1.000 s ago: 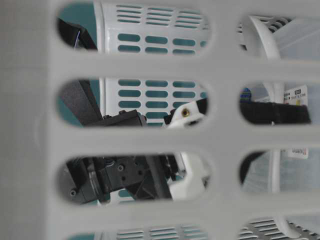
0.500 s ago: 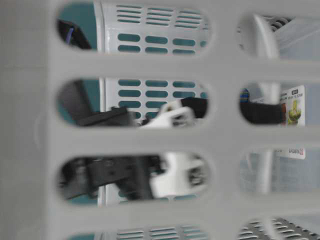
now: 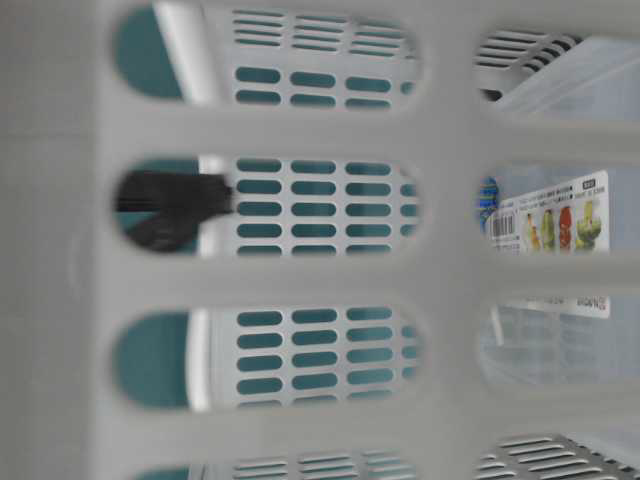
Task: Pick up the chinese spoon from the shopping basket with the left arm.
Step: 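Lift the held spoon up out of the basket with the left gripper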
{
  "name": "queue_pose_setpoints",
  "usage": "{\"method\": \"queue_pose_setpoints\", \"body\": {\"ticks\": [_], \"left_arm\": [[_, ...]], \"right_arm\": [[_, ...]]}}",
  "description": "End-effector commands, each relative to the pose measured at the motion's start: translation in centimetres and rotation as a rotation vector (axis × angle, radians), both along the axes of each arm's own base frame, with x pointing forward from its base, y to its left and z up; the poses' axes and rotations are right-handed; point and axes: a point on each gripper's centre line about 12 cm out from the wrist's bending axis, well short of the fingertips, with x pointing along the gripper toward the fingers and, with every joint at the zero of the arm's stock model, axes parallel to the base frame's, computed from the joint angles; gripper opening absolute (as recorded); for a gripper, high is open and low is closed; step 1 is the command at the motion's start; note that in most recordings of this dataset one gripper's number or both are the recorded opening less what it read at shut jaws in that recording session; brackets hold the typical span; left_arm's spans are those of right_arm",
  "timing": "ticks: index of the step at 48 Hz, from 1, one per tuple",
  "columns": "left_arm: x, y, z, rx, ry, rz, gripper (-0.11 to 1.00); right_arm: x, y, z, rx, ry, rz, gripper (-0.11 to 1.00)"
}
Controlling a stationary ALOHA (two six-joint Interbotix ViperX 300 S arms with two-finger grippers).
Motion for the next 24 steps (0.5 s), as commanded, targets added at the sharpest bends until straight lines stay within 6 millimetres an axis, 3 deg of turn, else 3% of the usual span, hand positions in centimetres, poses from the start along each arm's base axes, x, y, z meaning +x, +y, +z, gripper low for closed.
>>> {"method": "queue_pose_setpoints", "body": {"ticks": [1,24], "left_arm": [[-0.34,0.37,2.8,-0.002,-0.051,0.005,0.13],[-0.35,0.79,2.68,0.0,-0.04,0.013,0.13]], "right_arm": [[0.11,-0.04,0.22,0.004,-0.006,-0.002,0.61],[0.1,-0.04,0.15,0.004,-0.005,-0.002,0.61]]}}
